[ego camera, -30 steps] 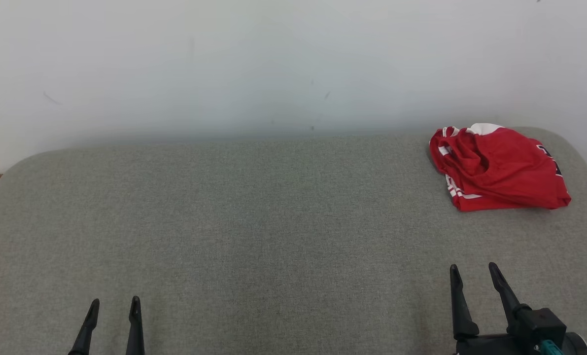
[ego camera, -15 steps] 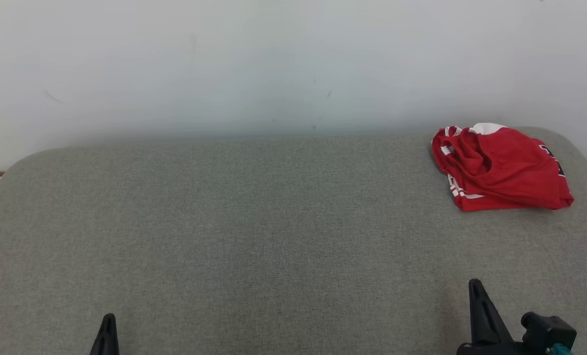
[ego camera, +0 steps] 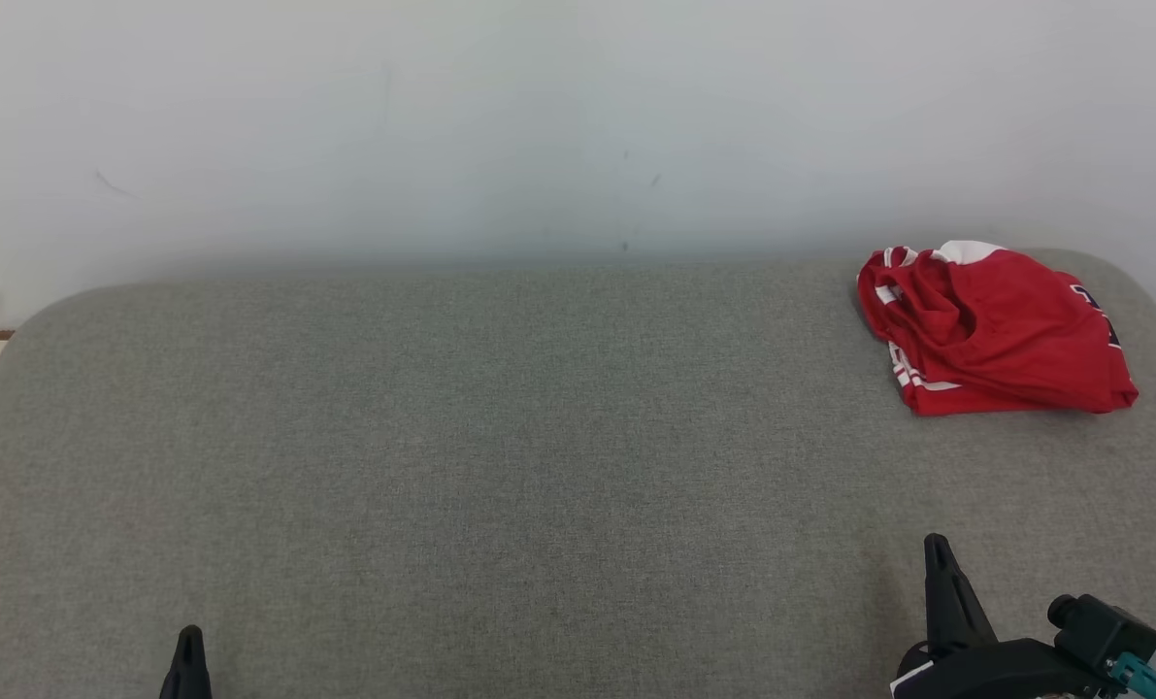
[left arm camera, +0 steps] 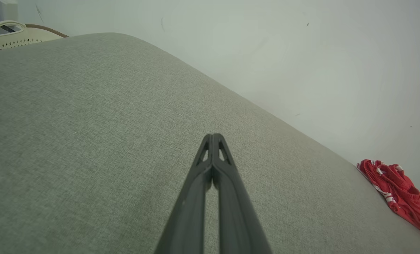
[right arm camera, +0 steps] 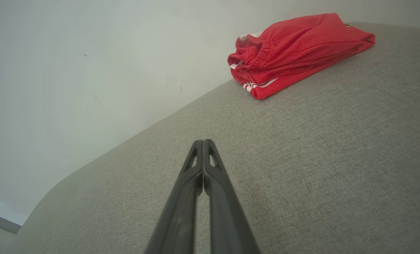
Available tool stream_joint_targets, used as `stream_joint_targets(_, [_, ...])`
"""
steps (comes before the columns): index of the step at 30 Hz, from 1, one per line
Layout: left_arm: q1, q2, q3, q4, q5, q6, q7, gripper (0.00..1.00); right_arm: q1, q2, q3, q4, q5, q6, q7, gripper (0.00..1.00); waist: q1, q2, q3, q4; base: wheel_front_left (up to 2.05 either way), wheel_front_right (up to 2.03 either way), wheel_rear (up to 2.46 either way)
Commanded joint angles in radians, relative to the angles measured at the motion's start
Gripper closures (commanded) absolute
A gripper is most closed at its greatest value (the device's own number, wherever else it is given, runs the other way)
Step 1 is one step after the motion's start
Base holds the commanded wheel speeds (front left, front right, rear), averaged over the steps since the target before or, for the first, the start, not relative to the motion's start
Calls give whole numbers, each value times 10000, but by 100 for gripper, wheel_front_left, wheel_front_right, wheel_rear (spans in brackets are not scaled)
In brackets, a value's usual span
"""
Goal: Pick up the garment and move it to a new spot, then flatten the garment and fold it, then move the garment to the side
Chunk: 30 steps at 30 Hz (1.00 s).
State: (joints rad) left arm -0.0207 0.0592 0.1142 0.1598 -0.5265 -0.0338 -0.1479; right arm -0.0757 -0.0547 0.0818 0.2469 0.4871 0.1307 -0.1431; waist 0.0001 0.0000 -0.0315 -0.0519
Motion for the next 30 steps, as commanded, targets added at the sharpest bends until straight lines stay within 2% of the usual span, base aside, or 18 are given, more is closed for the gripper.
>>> stream_joint_targets(1, [-198, 50, 94, -79, -497, -78, 97, 100, -345, -41, -12, -16, 521, 0, 89, 100, -1, 0, 8, 10, 0, 0, 0])
stream_joint_targets(30, [-352, 2, 626, 152, -4410, -429, 1026, 100, -1204, -6, -163, 795, 4696, 1, 1018, 100, -1, 0, 118, 158, 0, 0, 0])
